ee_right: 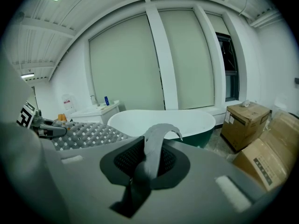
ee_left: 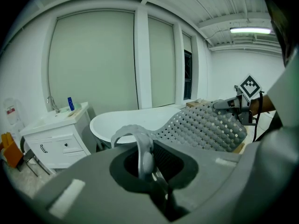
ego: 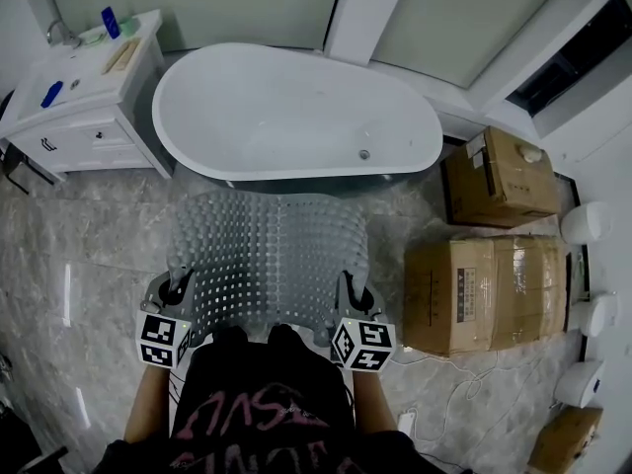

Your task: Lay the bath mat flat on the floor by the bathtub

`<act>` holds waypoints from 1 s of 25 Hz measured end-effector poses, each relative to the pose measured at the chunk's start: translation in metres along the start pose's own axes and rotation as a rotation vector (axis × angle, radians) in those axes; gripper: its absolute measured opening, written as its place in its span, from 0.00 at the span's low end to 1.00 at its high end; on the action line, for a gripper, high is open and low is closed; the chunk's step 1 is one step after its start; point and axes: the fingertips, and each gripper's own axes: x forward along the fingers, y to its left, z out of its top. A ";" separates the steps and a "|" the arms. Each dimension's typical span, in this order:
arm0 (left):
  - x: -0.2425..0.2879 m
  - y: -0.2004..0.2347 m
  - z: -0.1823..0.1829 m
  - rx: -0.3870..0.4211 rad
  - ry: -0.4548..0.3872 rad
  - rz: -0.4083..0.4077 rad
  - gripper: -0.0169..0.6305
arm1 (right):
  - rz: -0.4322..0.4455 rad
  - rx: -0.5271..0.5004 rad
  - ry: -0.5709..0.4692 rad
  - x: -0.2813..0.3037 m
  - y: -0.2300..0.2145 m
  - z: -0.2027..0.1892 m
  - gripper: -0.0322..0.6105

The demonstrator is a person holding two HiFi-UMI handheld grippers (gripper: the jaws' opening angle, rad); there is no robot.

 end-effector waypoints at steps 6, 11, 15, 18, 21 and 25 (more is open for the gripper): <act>-0.001 0.006 -0.011 -0.021 0.020 -0.005 0.07 | -0.012 -0.006 0.022 0.003 0.002 -0.004 0.15; 0.002 0.010 -0.020 -0.025 0.020 -0.001 0.07 | -0.018 -0.009 0.049 0.007 0.004 -0.013 0.14; 0.005 0.012 -0.025 -0.025 0.032 -0.004 0.07 | -0.017 -0.016 0.064 0.010 0.008 -0.018 0.14; 0.008 0.014 -0.026 -0.009 0.036 -0.011 0.07 | -0.013 -0.029 0.069 0.012 0.010 -0.018 0.14; 0.012 0.012 -0.028 -0.010 0.057 -0.031 0.07 | -0.005 -0.045 0.075 0.013 0.013 -0.019 0.14; 0.016 0.010 -0.029 -0.009 0.073 -0.051 0.07 | -0.005 -0.049 0.083 0.015 0.013 -0.020 0.14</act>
